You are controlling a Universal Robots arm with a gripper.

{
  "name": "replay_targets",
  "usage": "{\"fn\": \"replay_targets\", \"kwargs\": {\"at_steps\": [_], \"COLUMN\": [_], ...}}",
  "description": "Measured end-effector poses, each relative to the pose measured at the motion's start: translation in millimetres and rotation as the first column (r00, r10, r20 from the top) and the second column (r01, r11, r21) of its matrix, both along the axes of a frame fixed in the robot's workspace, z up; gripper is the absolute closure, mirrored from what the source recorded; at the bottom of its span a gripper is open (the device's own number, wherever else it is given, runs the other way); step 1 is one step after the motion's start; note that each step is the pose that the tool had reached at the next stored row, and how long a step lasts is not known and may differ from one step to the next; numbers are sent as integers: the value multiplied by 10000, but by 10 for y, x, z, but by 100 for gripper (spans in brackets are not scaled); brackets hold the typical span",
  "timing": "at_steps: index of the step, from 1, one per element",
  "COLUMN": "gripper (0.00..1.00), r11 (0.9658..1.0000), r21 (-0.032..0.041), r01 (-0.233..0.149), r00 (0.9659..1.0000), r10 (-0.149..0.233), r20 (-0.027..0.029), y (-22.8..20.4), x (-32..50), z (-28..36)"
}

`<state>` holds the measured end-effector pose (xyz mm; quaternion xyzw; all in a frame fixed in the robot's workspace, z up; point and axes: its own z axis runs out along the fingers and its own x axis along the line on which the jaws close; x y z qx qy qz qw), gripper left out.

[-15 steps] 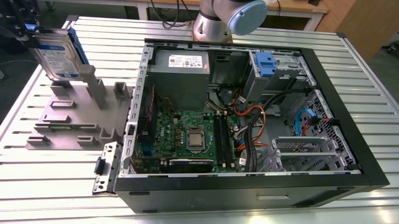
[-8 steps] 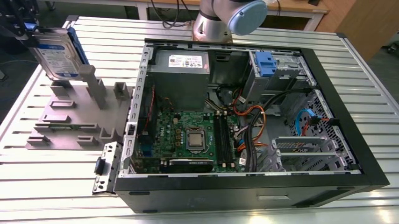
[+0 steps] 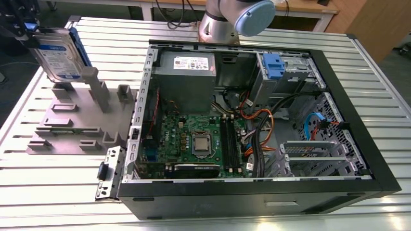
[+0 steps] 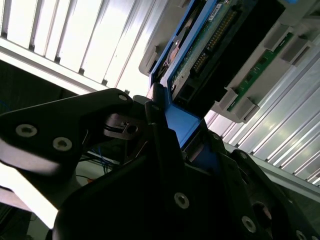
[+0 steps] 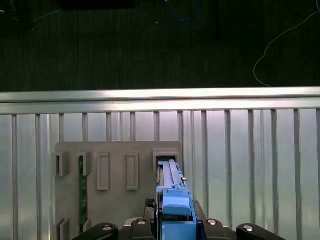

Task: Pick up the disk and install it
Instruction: 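Pick up the disk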

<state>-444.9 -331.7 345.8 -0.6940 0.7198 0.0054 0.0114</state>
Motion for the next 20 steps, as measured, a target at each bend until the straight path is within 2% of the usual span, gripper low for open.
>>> {"fn": "replay_targets", "kwargs": {"at_steps": [20], "gripper": [64], "r11": [10000], "r21": [0], "r01": [0], "r00": [10000], "r10": [0], "r20": [0], "y": [0], "x": [0], "z": [39]}}
